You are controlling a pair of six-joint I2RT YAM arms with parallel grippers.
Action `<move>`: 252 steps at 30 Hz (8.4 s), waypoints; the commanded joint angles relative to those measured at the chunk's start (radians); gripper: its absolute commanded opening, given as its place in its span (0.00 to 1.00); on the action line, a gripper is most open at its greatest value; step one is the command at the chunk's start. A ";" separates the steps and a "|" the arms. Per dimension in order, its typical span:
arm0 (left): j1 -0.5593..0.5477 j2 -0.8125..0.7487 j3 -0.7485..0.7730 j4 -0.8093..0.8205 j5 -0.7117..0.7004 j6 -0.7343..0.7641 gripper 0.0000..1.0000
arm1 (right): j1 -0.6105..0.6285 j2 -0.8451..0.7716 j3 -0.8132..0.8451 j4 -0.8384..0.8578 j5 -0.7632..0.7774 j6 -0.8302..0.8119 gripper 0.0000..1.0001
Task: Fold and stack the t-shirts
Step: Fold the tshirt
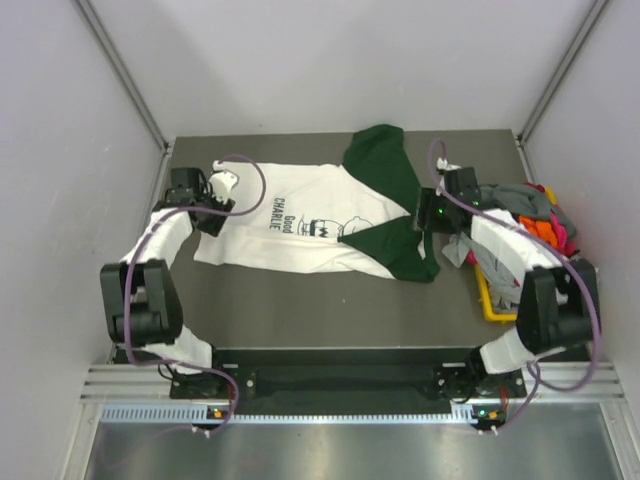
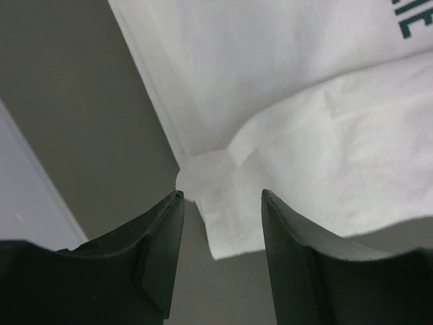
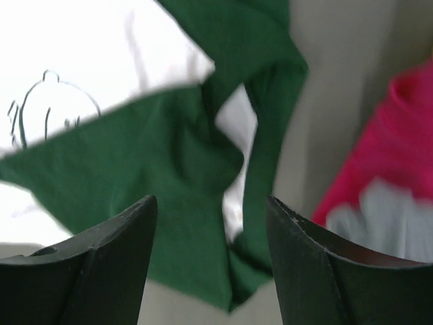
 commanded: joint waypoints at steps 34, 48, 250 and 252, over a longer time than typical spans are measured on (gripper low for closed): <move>0.016 -0.311 -0.406 -0.195 -0.040 0.245 0.00 | -0.034 -0.486 -0.517 -0.130 -0.159 0.171 0.04; 0.012 -0.393 -0.233 -0.435 0.153 0.267 0.55 | -0.033 -0.713 -0.445 -0.153 -0.042 0.202 0.64; 0.256 -0.201 -0.266 -0.708 0.391 0.478 0.40 | -0.004 0.918 1.147 0.100 -0.229 0.251 0.49; 0.265 -0.226 -0.211 -0.772 0.406 0.515 0.51 | -0.004 0.865 1.103 0.086 -0.186 0.216 0.60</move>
